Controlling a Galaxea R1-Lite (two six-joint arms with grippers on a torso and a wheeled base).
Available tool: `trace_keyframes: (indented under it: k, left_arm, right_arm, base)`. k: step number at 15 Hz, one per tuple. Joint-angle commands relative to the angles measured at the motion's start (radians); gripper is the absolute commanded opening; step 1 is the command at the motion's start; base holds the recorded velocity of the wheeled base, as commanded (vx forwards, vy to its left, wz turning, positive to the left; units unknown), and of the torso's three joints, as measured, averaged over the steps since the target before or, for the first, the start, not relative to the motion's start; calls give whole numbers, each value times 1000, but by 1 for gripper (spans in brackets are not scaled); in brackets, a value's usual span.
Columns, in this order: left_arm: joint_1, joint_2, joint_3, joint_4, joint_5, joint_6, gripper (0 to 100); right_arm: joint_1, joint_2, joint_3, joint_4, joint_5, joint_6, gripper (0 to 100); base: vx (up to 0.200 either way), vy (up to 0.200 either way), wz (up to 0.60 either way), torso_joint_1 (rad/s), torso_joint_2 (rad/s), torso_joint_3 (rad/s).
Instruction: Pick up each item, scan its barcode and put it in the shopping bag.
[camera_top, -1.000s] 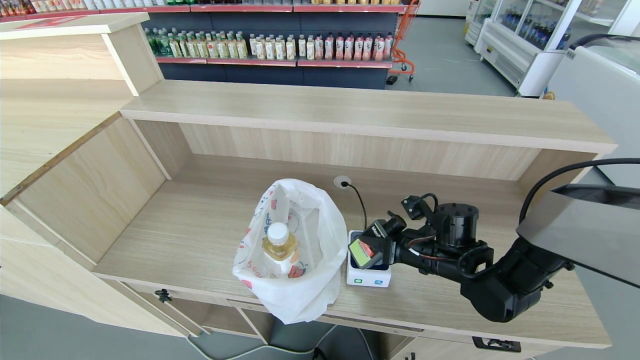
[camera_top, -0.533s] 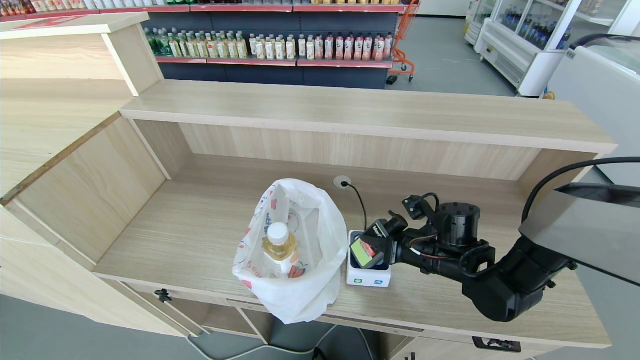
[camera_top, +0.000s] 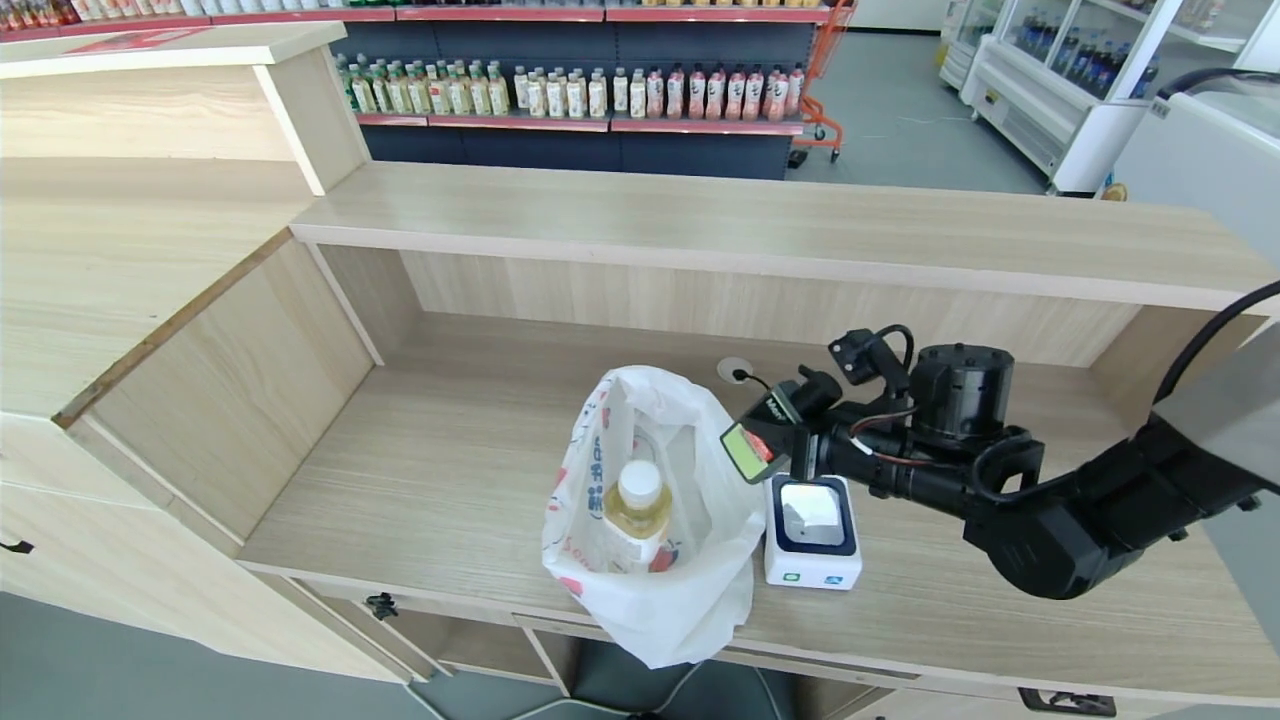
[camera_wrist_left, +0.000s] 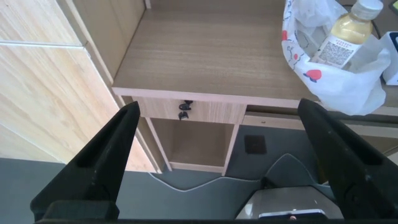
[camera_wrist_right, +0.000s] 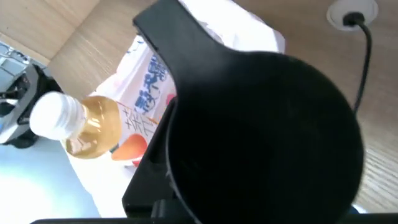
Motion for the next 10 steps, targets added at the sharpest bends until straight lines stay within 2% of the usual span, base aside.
trace_keyframes:
  k: [1, 7, 10]
  left_arm:
    - [0, 1, 0, 0, 0, -2, 100]
    - [0, 1, 0, 0, 0, -4, 100]
    - [0, 0, 0, 0, 0, -4, 100]
  right_arm:
    - [-15, -10, -19, -6, -3, -82, 0]
    - [11, 113, -104, -104, 3, -197, 0]
    - [28, 158, -87, -144, 9, -232, 0]
  base:
    - [0, 0, 0, 0, 0, 0]
    - [0, 0, 0, 0, 0, 0]
    - [0, 0, 0, 0, 0, 0]
